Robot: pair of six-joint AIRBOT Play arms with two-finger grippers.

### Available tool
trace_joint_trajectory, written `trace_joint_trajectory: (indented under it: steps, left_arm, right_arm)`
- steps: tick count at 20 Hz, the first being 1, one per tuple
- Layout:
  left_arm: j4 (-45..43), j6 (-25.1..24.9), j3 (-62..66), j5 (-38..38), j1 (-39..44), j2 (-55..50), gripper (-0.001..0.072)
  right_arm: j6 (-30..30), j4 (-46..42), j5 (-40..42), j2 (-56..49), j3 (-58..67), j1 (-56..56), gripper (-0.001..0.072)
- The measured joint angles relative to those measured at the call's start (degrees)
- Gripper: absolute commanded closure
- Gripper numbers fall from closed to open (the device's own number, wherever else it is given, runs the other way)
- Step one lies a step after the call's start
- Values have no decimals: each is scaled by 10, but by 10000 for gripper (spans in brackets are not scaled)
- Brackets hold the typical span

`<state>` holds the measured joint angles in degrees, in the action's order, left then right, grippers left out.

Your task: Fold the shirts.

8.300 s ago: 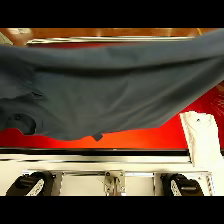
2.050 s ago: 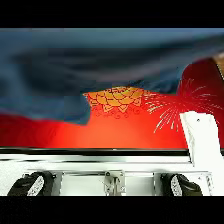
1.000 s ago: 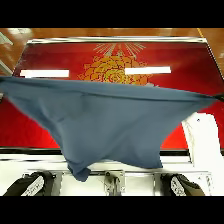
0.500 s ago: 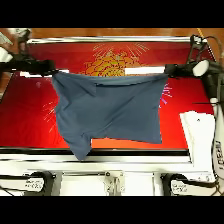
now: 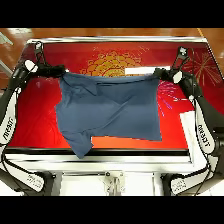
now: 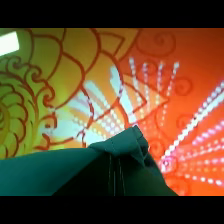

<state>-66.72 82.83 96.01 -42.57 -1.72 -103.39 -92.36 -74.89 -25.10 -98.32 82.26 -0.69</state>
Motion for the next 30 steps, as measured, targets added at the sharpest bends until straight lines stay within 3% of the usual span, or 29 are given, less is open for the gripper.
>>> trace_joint_trajectory:
  steps: [3, 6, 10, 13, 14, 15, 16, 17, 21, 24, 27, 30]
  left_arm:
    - [9, 31, 0, -25, -18, -21, 669]
    - [23, 16, 9, -73, -25, -26, 668]
    - [9, -36, 33, -224, -29, -28, 669]
    - [-37, -40, 40, -324, -30, -32, 669]
    - [-46, -38, 42, -347, -30, -34, 624]
    - [-53, -31, 43, -363, -30, -36, 371]
    - [-60, -24, 43, -378, -29, -37, 103]
    - [-65, -20, 45, -394, -29, -38, 40]
    - [-84, -5, 52, -464, -44, -13, 41]
    - [-84, 5, 16, -494, -63, 49, 57]
    - [-76, 7, -151, -482, -87, 153, 57]
    - [-22, -6, -367, -416, -132, 270, 57]
  right_arm:
    - [-8, 7, -35, -14, 0, 2, 662]
    - [-15, 10, -80, -14, 0, 3, 661]
    - [-17, 5, -166, 1, 0, 8, 661]
    - [-20, -3, -252, 3, 0, 10, 660]
    - [-24, -8, -275, 0, 0, 11, 639]
    - [-27, -10, -294, -2, 0, 11, 389]
    - [-30, -12, -307, -3, 1, 11, 68]
    - [-30, -12, -318, -3, 4, 12, 40]
    - [2, -31, -384, 36, 38, 26, 40]
    - [30, -102, -478, 90, 51, 55, 40]
    - [74, -132, -558, 151, 28, 123, 40]
    - [102, -83, -581, 204, -12, 212, 40]
